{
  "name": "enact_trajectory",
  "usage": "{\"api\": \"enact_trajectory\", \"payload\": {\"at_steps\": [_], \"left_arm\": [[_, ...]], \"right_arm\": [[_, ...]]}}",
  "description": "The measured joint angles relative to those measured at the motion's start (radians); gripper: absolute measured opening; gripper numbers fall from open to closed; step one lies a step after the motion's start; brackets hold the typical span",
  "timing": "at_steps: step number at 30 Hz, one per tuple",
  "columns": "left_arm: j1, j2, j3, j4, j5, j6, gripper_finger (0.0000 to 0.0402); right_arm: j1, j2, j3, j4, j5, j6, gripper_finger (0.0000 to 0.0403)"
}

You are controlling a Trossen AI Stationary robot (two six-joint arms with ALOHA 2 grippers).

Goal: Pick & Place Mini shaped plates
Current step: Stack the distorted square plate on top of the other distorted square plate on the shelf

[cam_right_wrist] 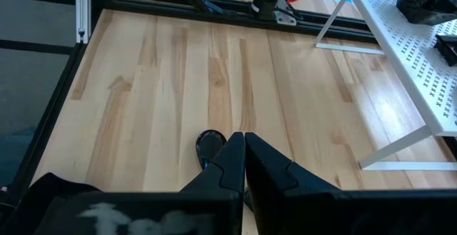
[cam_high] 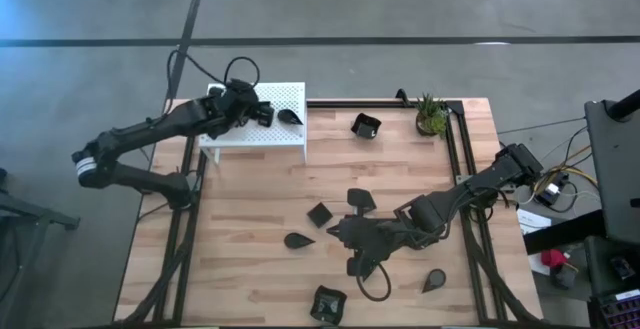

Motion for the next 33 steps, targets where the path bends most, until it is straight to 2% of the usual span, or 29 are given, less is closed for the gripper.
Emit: {"api": "enact_trajectory", "payload": {"at_steps": [3,8,10,16,21,25,29,33], "left_arm": [[-0.031,-0.04,0.004,-0.025,0.048,0.05,0.0061],[-0.152,-0.128,0.001,-0.069,0.049,0.117,0.0023],[-0.224,-0.158,0.0,-0.101,0.042,0.118,0.0007],[-0.515,-0.204,-0.003,-0.174,-0.05,0.103,0.0001],[-0.797,-0.192,-0.003,-0.181,-0.153,0.093,0.0],[-0.981,-0.153,-0.003,-0.183,-0.252,0.075,0.0],[-1.097,-0.102,-0.003,-0.184,-0.29,0.045,0.0],[-1.155,-0.038,-0.004,-0.181,-0.291,0.039,0.0]], "right_arm": [[0.0,0.0,0.0,0.0,0.0,0.0,0.0008],[0.0,0.0,0.0,0.0,0.0,0.0,0.0008],[0.0,0.0,0.0,0.0,0.0,0.0,0.0008],[0.0,0.0,0.0,-0.001,0.0,0.005,0.0008],[0.0,0.0,-0.004,0.0,0.0,0.027,0.0008],[0.0,0.0,-0.022,-0.002,0.0,0.027,0.0008],[-0.002,0.0,-0.055,0.0,0.0,0.067,0.0008],[-0.002,0.0,-0.101,-0.003,-0.006,0.103,0.0008]]}}
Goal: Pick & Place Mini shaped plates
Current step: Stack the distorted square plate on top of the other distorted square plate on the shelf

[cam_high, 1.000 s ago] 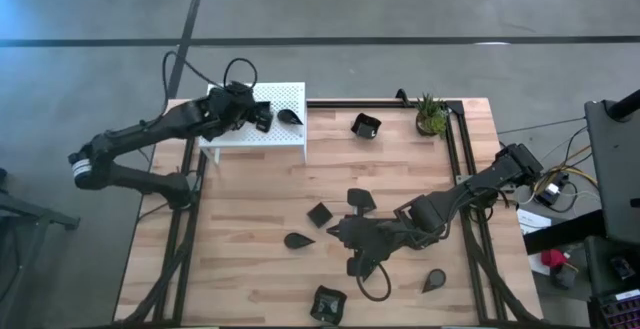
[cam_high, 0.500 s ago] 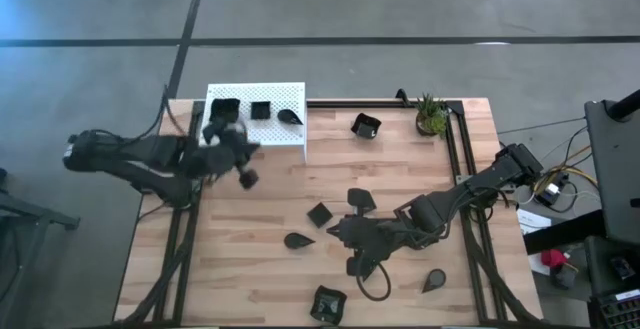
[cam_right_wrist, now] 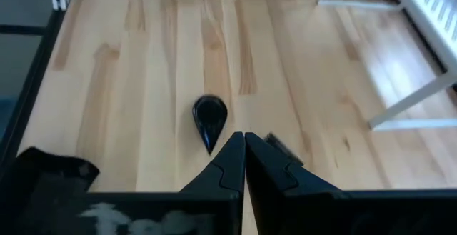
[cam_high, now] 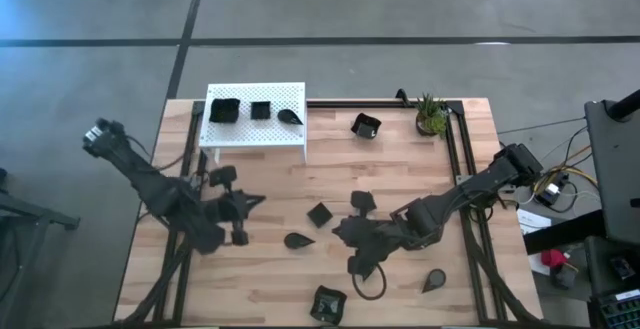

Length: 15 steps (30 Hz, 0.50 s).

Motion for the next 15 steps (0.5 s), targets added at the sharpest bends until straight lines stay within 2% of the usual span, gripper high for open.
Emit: {"api": "enact_trajectory", "payload": {"at_steps": [6,15], "left_arm": [[-0.04,0.111,-0.002,0.03,0.002,0.019,0.0],[-0.048,0.223,-0.002,0.17,0.094,0.089,0.0]], "right_arm": [[0.007,0.0,-0.057,0.001,-0.071,0.045,0.0008],[0.036,0.0,-0.12,0.003,-0.086,0.062,0.0008]]}}
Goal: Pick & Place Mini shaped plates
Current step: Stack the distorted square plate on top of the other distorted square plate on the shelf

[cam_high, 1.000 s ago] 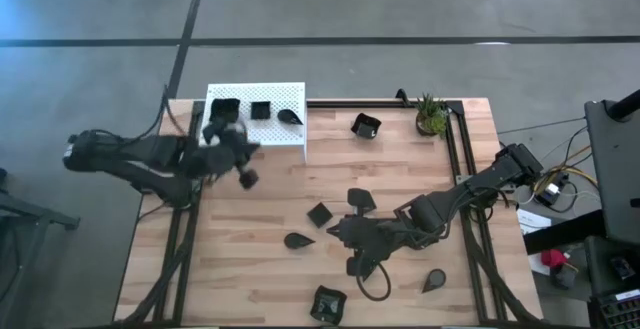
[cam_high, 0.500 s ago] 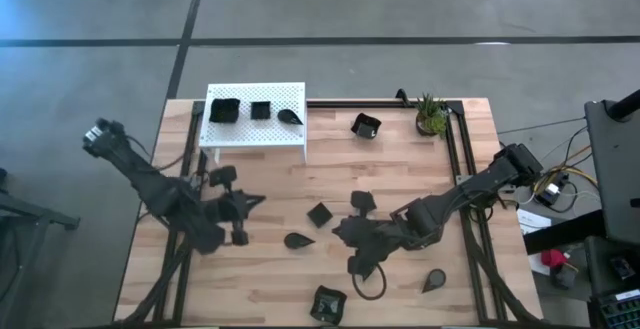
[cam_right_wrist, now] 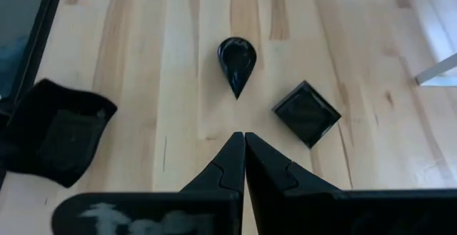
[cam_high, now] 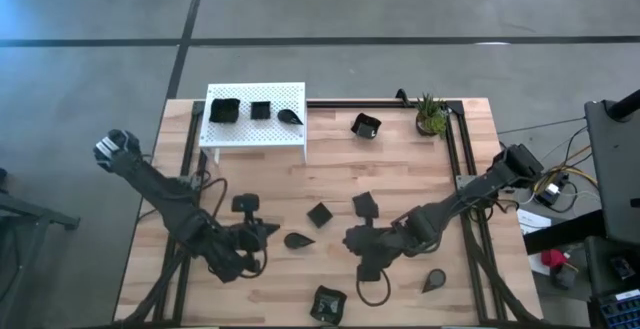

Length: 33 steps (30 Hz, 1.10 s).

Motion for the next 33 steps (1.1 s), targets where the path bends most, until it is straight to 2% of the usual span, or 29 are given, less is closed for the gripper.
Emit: {"api": "enact_trajectory", "payload": {"at_steps": [7,13,20,24,33], "left_arm": [[0.0,0.062,0.0,0.156,0.147,0.113,0.0],[0.0,0.119,0.0,0.202,0.217,0.079,0.0],[0.0,0.198,0.0,0.237,0.235,0.013,0.0],[0.0,0.234,0.0,0.279,0.282,-0.022,0.0],[0.001,0.275,0.069,0.321,0.381,0.006,0.0]], "right_arm": [[0.019,0.0,-0.014,0.027,0.001,0.0,0.0008],[0.024,0.0,-0.014,0.06,0.003,-0.027,0.0008],[0.024,0.0,-0.014,0.112,0.013,-0.068,0.0008],[0.027,0.0,-0.014,0.131,0.012,-0.071,0.0008],[0.031,0.0,-0.014,0.13,0.009,-0.068,0.0008]]}}
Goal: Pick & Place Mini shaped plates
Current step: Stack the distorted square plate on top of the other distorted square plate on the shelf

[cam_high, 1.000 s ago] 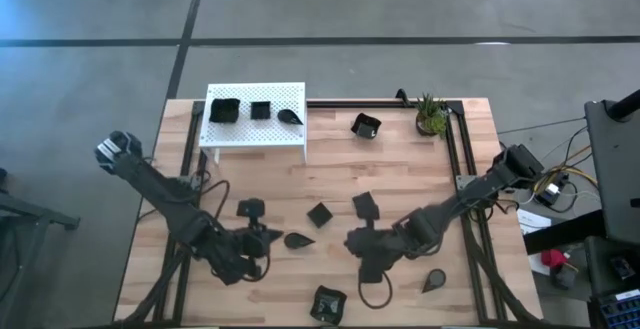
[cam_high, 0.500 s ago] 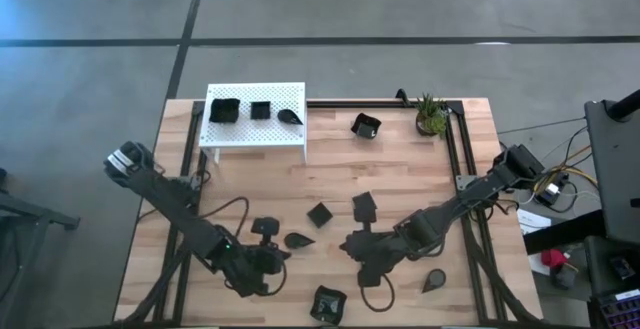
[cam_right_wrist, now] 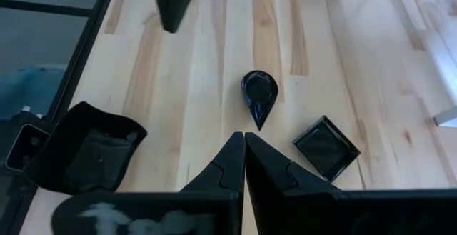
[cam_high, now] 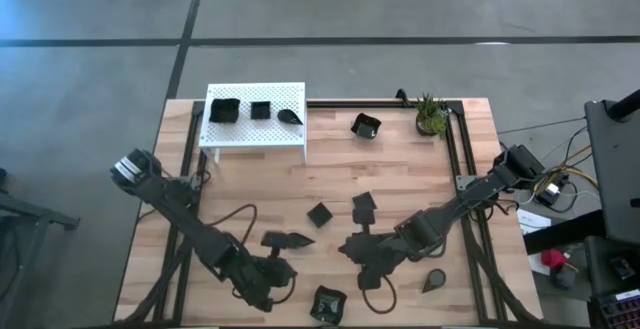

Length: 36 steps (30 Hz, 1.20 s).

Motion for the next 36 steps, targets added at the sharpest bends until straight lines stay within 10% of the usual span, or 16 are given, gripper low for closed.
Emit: {"api": "enact_trajectory", "payload": {"at_steps": [22,36], "left_arm": [[0.072,0.253,0.265,-0.006,0.026,0.251,0.0098],[0.157,0.363,0.279,0.034,0.273,0.209,0.0099]], "right_arm": [[0.029,-0.017,0.0,-0.006,-0.061,-0.023,0.0008],[0.059,-0.046,0.001,-0.007,-0.06,-0.053,0.0008]]}}
